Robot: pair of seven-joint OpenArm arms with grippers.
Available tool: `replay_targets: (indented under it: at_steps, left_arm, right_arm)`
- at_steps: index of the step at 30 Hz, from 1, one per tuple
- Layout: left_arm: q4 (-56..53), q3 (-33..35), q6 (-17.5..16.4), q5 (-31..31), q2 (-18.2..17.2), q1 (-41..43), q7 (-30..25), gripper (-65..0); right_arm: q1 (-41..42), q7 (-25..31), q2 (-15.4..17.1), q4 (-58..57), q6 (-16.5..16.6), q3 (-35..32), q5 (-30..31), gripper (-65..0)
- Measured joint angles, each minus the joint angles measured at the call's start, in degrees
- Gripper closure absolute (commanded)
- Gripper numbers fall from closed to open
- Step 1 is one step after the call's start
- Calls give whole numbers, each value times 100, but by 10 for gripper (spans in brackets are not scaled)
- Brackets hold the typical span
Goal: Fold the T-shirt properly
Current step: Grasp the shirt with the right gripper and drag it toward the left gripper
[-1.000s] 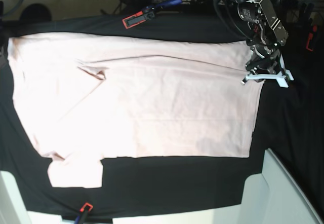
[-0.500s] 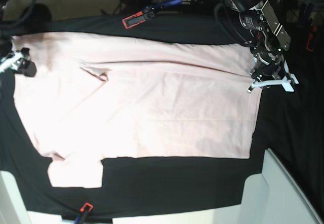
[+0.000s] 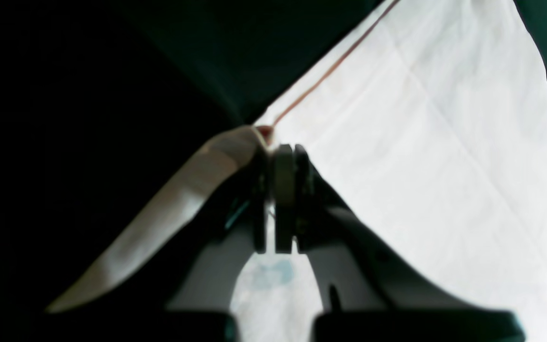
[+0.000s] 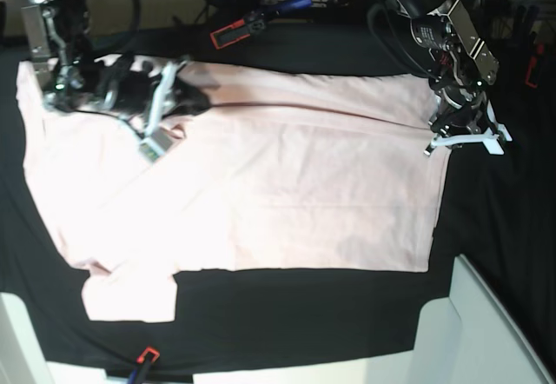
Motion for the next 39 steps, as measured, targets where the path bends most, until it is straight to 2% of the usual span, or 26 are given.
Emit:
replay_targets:
  at_steps: [7, 15, 28, 33, 39]
  left_arm:
    - [0, 0, -2, -4, 0, 13, -2, 0]
    - [2, 0, -2, -4, 0, 15, -2, 0]
    - [2, 2, -2, 2, 0, 92, -2, 0]
    - [9, 450, 13, 22, 7, 107, -26, 0]
    - [9, 387, 4, 15, 44, 114, -46, 0]
  right_arm:
    - [354, 39, -433, -105, 0, -695, 11, -13]
    - [586, -33, -837, -1132, -4, -1156, -57, -13]
    - [1029, 13, -796, -1954, -7, -1182, -33, -13]
    - [1038, -13, -798, -2039, -4, -1182, -37, -13]
    - [1150, 9, -796, -2153, -2, -1182, -28, -13]
